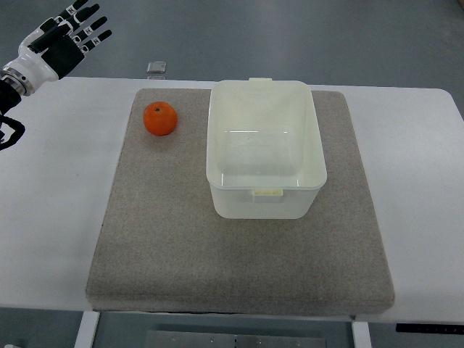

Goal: Put orange in box with left hand
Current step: 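Extend the open left hand toward the orange beside the box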

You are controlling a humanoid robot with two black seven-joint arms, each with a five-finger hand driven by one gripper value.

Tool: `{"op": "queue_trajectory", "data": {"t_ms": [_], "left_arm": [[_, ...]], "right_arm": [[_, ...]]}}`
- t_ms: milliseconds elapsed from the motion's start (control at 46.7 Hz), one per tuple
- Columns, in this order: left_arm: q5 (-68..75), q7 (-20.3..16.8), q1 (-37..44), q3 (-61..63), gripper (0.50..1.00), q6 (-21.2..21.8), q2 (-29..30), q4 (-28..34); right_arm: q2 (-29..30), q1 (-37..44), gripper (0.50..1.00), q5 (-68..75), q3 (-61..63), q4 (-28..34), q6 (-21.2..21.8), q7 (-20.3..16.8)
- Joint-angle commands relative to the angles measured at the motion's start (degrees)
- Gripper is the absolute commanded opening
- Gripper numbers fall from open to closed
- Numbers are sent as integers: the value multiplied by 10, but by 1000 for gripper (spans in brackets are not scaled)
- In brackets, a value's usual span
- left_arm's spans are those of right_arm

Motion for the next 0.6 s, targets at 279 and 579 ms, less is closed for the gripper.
{"op": "queue_trajectory", "data": {"t_ms": [279, 579], "left_arm": [[0, 0, -1, 16, 996, 0, -15, -2], [6, -1, -7, 28, 996, 1, -16, 6]], "right_arm": [[0, 0, 926, 0, 0, 0, 0, -1], [0, 0, 926, 0, 0, 0, 0, 0]]}}
